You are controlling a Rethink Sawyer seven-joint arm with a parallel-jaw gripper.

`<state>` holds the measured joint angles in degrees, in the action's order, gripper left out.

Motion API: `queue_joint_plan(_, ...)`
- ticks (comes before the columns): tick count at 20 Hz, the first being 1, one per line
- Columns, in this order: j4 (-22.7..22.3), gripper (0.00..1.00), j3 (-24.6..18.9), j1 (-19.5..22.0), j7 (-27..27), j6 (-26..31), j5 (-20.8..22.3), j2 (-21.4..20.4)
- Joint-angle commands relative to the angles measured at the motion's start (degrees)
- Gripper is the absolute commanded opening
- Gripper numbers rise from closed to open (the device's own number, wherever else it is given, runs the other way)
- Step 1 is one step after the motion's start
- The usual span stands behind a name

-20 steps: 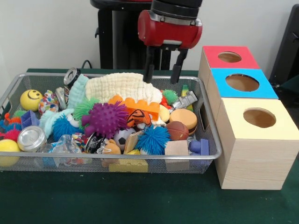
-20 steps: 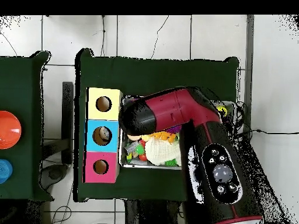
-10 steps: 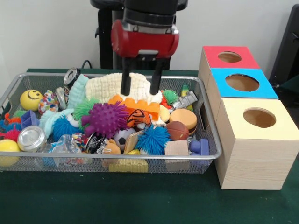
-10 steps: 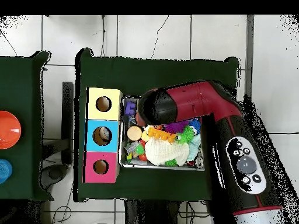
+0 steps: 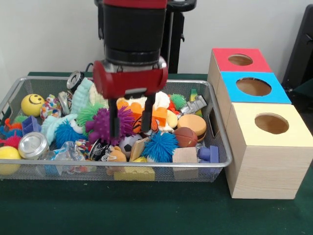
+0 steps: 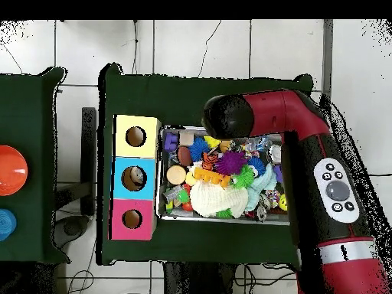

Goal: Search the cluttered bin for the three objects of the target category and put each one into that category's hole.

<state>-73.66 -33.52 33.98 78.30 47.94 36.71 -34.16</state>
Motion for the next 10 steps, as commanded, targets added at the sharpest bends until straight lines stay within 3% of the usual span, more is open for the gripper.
queue_joint_plan(1, 5.5, 1.0, -4.4, 2.4, -23.8, 4.7, 3.3, 6.4)
queue_joint_plan(5, 7.8, 1.0, -4.9, 2.9, -27.3, 6.9, 2.5, 7.0)
queue_joint_plan(10, 6.4, 1.0, -3.6, 4.4, -28.5, 11.3, 0.8, 2.3)
